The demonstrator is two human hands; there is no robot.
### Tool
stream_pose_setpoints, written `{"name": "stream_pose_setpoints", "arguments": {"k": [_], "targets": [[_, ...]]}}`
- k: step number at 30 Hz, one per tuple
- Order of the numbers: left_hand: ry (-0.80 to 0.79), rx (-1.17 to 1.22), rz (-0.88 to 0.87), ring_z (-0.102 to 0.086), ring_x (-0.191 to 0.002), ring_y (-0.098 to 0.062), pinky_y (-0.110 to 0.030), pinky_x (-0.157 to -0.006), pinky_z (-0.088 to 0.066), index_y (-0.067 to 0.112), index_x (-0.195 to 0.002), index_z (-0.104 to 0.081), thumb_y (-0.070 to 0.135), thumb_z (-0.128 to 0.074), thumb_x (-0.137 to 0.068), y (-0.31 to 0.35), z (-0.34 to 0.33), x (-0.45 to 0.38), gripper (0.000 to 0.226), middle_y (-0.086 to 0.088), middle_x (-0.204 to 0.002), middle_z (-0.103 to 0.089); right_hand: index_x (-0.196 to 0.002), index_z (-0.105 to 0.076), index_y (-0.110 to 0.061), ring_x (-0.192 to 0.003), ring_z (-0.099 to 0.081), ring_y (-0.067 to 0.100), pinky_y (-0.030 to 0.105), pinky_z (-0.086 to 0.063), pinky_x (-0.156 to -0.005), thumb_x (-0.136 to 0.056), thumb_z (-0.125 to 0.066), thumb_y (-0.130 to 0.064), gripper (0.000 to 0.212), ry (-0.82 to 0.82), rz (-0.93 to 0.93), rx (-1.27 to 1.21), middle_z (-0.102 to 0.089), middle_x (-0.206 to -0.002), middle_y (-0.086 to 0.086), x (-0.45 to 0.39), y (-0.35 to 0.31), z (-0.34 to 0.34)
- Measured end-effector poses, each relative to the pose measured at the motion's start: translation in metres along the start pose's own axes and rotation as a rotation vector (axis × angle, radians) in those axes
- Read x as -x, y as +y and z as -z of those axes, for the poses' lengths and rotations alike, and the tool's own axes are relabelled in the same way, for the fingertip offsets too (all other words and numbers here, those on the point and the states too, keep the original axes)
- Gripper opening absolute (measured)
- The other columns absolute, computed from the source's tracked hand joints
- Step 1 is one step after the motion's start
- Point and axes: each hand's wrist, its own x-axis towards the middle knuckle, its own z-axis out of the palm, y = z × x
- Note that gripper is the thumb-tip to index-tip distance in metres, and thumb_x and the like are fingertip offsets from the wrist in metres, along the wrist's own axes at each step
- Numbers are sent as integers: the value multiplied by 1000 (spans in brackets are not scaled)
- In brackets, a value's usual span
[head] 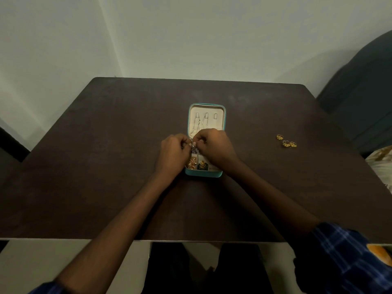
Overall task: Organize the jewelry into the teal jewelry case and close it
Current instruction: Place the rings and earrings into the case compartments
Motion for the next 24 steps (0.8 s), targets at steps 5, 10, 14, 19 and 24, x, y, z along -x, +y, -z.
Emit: {"name": "stream_pose_setpoints", "arguments": {"k": [5, 10, 14, 19, 24], "targets": [[-19, -2, 17, -58, -81, -9, -15, -60, -45, 12, -94, -66, 18, -57, -90, -1, 1, 0, 12, -3, -96, -65, -88, -70, -12, -81, -63, 15, 32, -53, -66, -84, -54, -12, 17, 49, -29, -18, -70, -89, 2, 3, 2, 4], [-28, 15, 32, -58, -81, -7, -12, -61, -42, 14, -94, -66, 16, -58, -89, -1, 2, -1, 10, 1, -94, -65, -82, -69, -14, -77, -60, 13, 27, -44, -60, -85, -59, -23, 14, -47, -30, 135, -68, -82, -2, 8, 6, 5], [-32, 0, 32, -58, -79, -8, -15, -62, -42, 13, -92, -68, 16, -59, -89, 1, 2, 0, 11, 0, -91, -66, -79, -67, -12, -76, -61, 19, 31, -49, -62, -87, -54, -25, 20, -7, 11, 203, -67, -80, 2, 4, 0, 0], [-42, 3, 39, -59, -79, -9, -18, -63, -45, 13, -90, -69, 15, -58, -89, 0, 3, 0, 11, -1, -91, -67, -81, -68, -12, -76, -59, 21, 29, -42, -61, -90, -55, -29, 23, -61, 48, 189, -67, -81, 5, 1, -3, -5], [34, -45, -7, -53, -84, -9, -16, -67, -37, 13, -96, -67, 19, -58, -89, 6, 1, 0, 13, -4, -100, -59, -90, -72, -15, -81, -61, 13, 28, -47, -65, -88, -57, -22, 17, 16, 40, 79, -70, -90, 0, 11, 9, 17]]}}
